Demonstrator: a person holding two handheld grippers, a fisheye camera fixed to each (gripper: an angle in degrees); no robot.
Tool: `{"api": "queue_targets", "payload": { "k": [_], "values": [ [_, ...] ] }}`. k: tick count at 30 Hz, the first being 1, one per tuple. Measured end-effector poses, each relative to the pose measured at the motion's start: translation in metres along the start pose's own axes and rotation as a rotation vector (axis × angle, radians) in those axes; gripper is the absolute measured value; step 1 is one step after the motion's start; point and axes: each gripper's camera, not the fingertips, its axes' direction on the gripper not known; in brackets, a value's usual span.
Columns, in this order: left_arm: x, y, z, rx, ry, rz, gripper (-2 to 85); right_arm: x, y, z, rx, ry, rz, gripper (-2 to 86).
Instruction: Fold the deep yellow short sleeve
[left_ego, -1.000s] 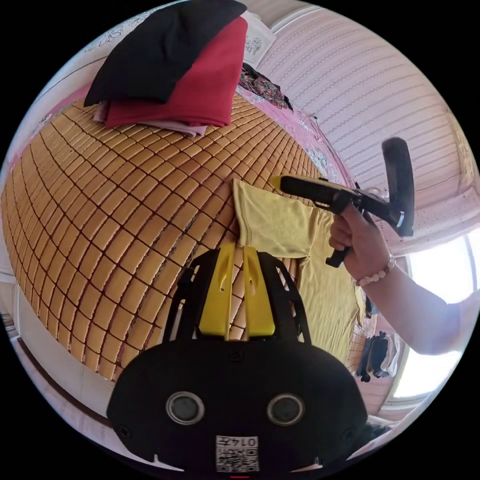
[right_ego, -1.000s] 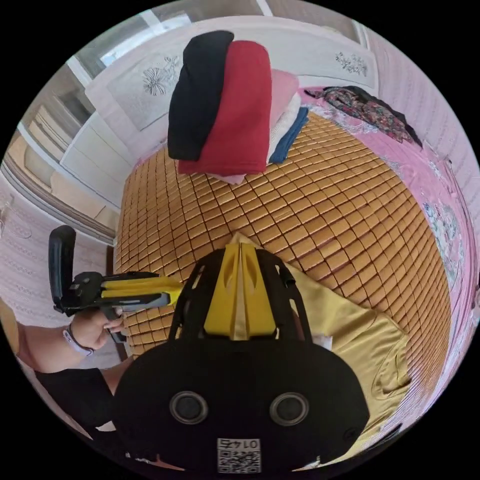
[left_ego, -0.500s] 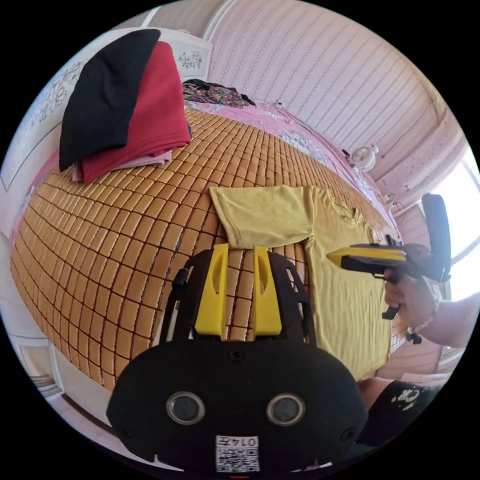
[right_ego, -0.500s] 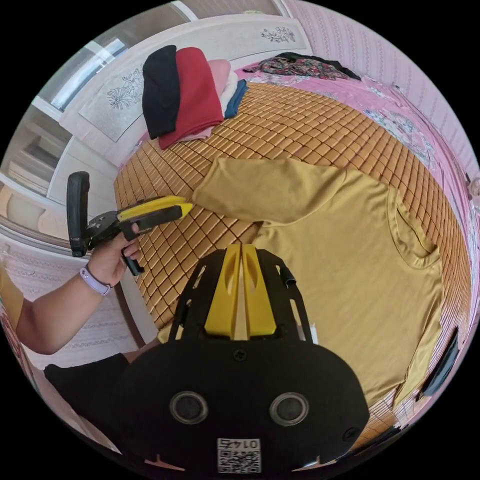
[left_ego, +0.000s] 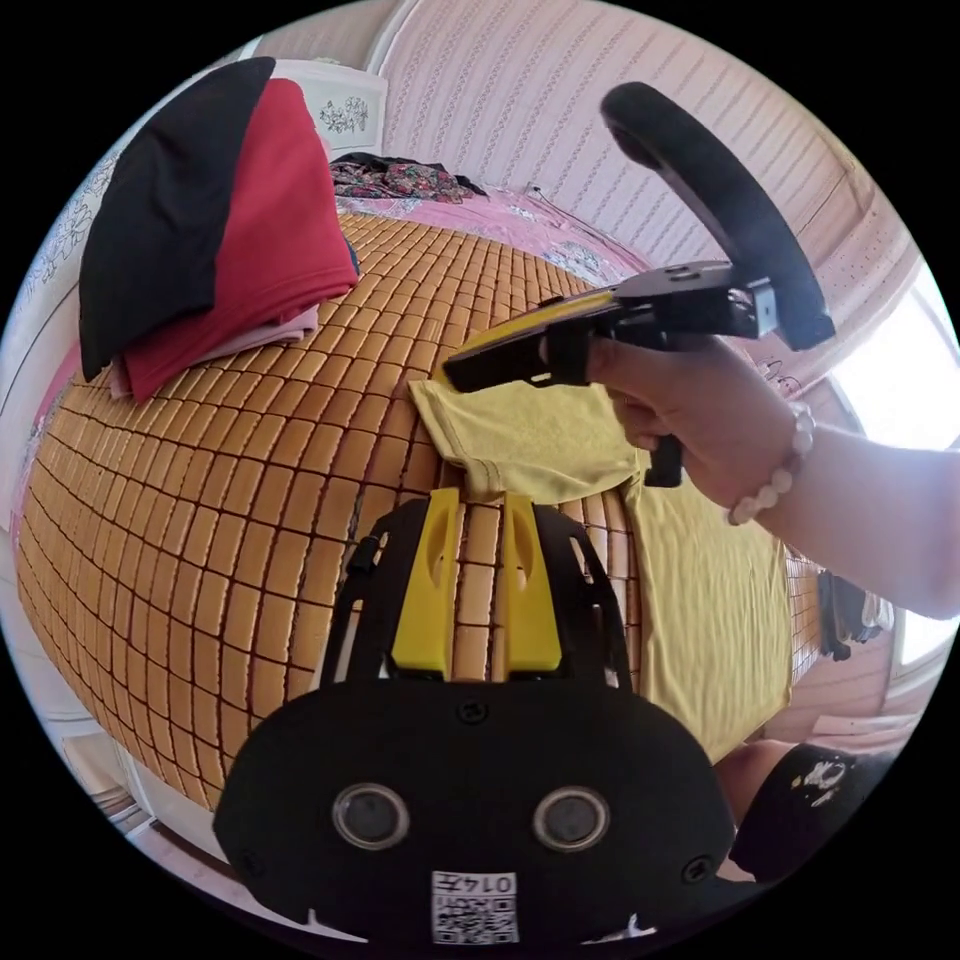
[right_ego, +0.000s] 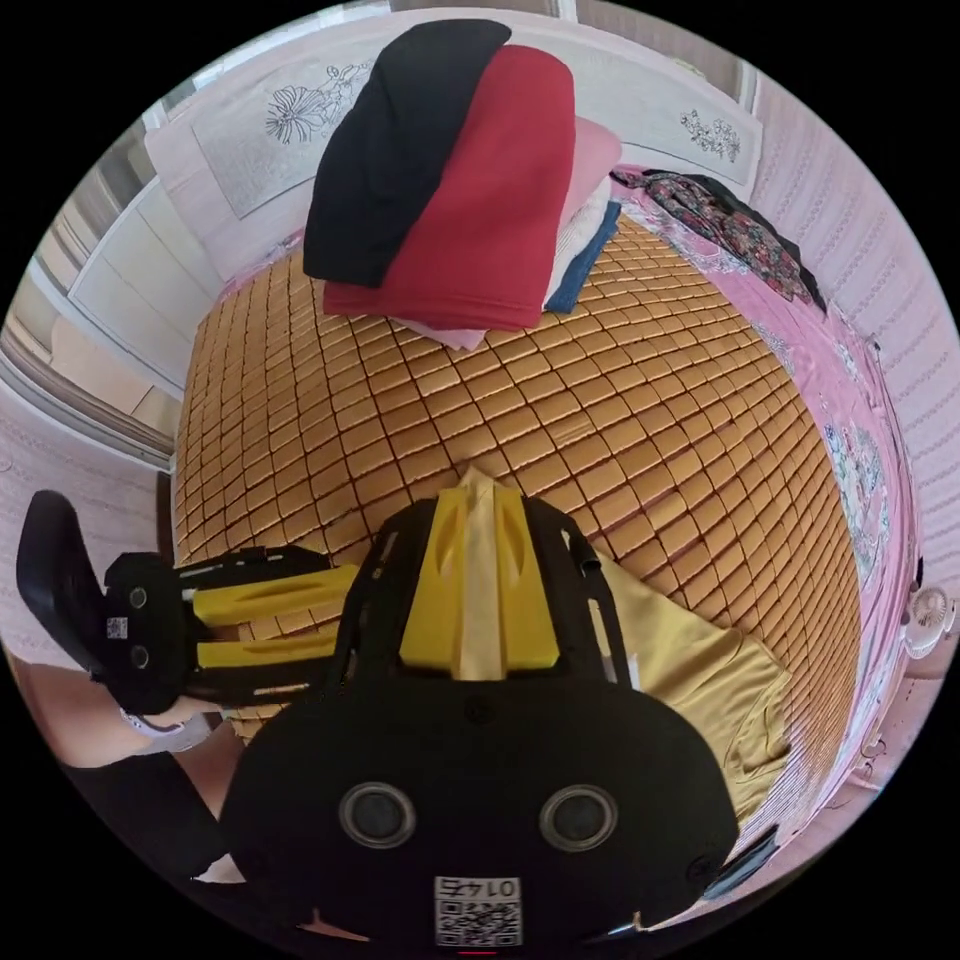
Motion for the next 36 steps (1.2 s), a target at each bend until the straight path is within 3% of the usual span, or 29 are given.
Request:
{"api": "queue_targets", "payload": {
  "k": [4,15,18,22,26,31,36],
  "values": [
    [0.005,-0.004,0.006,-0.016,0.005,0.050,5.8,0.001,-0.003,0.026,-0.085,-0.054,0.021,8.1],
    [0.000,-0.017,-0.012,0.002,0.133,0.001,-0.9,0.055,0.043,0.015,0.026,-0.203,0.160,1.0],
    [0.019,-0.028,-0.025,0.036,0.107,0.066,-0.9,0.082,0.074,-0.013,0.145,-0.279,0.249,0.9],
    [0.069,-0.054,-0.051,0.119,0.155,0.195,-0.9,0.136,0.154,-0.089,0.386,-0.328,0.378,1.0],
    [0.151,-0.077,-0.082,0.217,0.292,0.351,-0.2,0.182,0.275,-0.188,0.602,-0.252,0.451,1.6],
    [0.249,-0.071,-0.059,0.123,0.478,0.441,3.9,0.215,0.429,-0.226,0.535,-0.130,0.651,5.7],
    [0.300,-0.049,-0.017,-0.088,0.392,0.439,4.9,0.236,0.532,-0.188,0.334,-0.198,0.830,9.5]
  ]
}}
